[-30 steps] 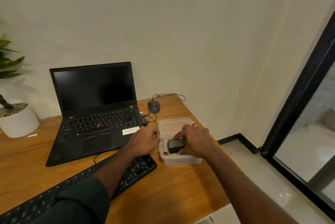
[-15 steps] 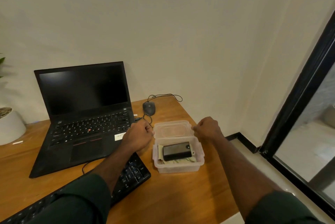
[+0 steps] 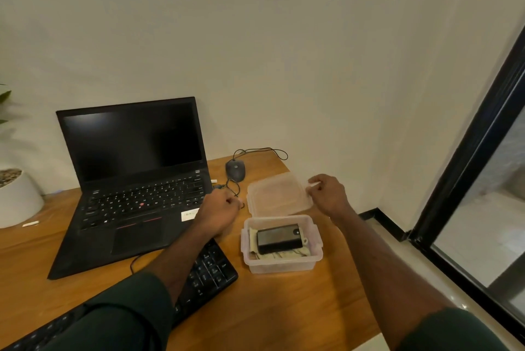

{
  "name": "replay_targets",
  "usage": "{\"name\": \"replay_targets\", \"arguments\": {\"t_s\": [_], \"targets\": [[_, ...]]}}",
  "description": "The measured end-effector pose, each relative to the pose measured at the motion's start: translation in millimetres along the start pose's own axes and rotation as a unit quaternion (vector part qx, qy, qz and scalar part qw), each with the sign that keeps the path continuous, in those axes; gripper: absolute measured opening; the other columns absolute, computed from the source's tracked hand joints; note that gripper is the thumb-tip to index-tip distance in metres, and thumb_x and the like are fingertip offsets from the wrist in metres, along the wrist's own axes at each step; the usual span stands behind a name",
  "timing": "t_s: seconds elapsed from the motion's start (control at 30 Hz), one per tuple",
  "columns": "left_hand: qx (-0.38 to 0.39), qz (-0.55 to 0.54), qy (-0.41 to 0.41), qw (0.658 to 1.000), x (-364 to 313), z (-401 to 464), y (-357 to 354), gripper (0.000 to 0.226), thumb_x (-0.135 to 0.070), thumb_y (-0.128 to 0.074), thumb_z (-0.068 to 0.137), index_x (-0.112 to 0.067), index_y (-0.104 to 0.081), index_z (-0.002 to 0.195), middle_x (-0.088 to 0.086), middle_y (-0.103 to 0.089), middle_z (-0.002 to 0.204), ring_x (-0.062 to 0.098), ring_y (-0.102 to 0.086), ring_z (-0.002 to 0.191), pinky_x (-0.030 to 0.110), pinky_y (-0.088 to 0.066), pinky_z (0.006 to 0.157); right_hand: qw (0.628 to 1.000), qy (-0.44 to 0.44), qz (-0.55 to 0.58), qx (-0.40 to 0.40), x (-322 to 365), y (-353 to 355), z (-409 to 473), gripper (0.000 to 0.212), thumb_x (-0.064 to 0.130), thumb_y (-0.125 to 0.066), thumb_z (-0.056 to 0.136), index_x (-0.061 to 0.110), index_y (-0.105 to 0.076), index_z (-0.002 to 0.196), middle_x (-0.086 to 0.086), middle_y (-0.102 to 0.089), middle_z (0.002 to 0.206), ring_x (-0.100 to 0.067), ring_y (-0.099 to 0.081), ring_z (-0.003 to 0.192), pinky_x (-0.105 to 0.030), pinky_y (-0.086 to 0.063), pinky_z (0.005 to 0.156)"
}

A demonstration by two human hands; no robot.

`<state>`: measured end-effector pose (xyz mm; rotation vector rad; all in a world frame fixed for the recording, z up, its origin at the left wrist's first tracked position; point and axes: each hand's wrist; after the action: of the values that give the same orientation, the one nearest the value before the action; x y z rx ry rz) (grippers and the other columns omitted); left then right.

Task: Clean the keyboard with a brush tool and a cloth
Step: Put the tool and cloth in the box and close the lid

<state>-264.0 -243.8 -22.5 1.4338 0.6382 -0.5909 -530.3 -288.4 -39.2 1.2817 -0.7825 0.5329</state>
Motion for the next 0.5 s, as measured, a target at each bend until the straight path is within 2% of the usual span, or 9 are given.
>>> {"name": "replay_targets", "arguments": {"t_s": [0.07,0.1,0.17,0.23,0.33,0.5], "targets": [[-0.005,-0.081,0.044,0.996,-6.3,-1.5,1.7,0.034,-0.021,-0.051,0.101,-0.009,-0.071,0.075,0.001,-0.061,0.054,0.012,-0.051,0.044,0.026,-0.042,0.048,0.998,0.043,0.049,-0.026,4.9,12.7,-7.0,0.028,0.016,-0.066,0.095,0.017,-0.067,0.122,-0.004,-0.072,0.108,-0.019,-0.069,0.092,-0.044,-0.061,0.085],[0.001,-0.123,0.067,0.99,-9.6,-3.1,2.8,0.038,-0.024,-0.049,0.103,-0.007,-0.071,0.079,0.002,-0.06,0.054,0.011,-0.047,0.041,0.024,-0.038,0.045,0.995,0.064,0.066,-0.048,8.2,17.7,-12.6,0.026,0.017,-0.066,0.095,0.018,-0.068,0.121,-0.001,-0.073,0.105,-0.016,-0.069,0.09,-0.041,-0.061,0.084],[0.044,-0.188,0.107,0.975,-17.1,-9.1,4.6,0.046,-0.036,-0.043,0.106,-0.004,-0.069,0.086,0.004,-0.062,0.059,0.011,-0.045,0.041,0.021,-0.031,0.041,0.984,0.113,0.096,-0.099,17.0,24.2,-29.8,0.018,0.023,-0.065,0.097,0.021,-0.071,0.114,0.009,-0.072,0.099,-0.006,-0.068,0.086,-0.026,-0.059,0.078],[0.087,-0.244,0.13,0.957,-24.4,-17.3,4.8,0.052,-0.048,-0.038,0.105,-0.006,-0.064,0.089,0.004,-0.063,0.063,0.011,-0.044,0.043,0.02,-0.024,0.039,0.971,0.166,0.11,-0.135,24.1,25.1,-49.4,0.016,0.028,-0.063,0.097,0.023,-0.07,0.111,0.018,-0.068,0.093,0.004,-0.065,0.083,-0.008,-0.051,0.07],[0.096,-0.31,0.138,0.936,-31.6,-26.3,4.6,0.056,-0.059,-0.041,0.101,-0.008,-0.062,0.091,-0.001,-0.061,0.059,0.012,-0.045,0.045,0.019,-0.021,0.039,0.956,0.208,0.125,-0.166,24.0,20.7,-64.5,0.016,0.024,-0.064,0.097,0.02,-0.07,0.111,0.017,-0.067,0.094,0.006,-0.065,0.083,-0.004,-0.051,0.069],[0.058,-0.166,0.098,0.98,-31.3,-35.5,11.3,0.057,-0.056,-0.054,0.096,-0.001,-0.072,0.093,0.001,-0.064,0.062,0.012,-0.047,0.045,0.021,-0.033,0.041,0.942,0.196,0.158,-0.223,20.2,19.0,-72.6,0.013,0.02,-0.064,0.097,0.017,-0.069,0.109,0.01,-0.069,0.094,0.001,-0.066,0.085,-0.007,-0.051,0.069]]}}
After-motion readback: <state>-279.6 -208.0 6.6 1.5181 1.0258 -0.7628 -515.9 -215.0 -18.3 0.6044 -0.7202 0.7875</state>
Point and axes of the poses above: each hand's wrist, its own z-axis towards the middle knuckle, its own y-axis out of the back of the hand, x = y × z
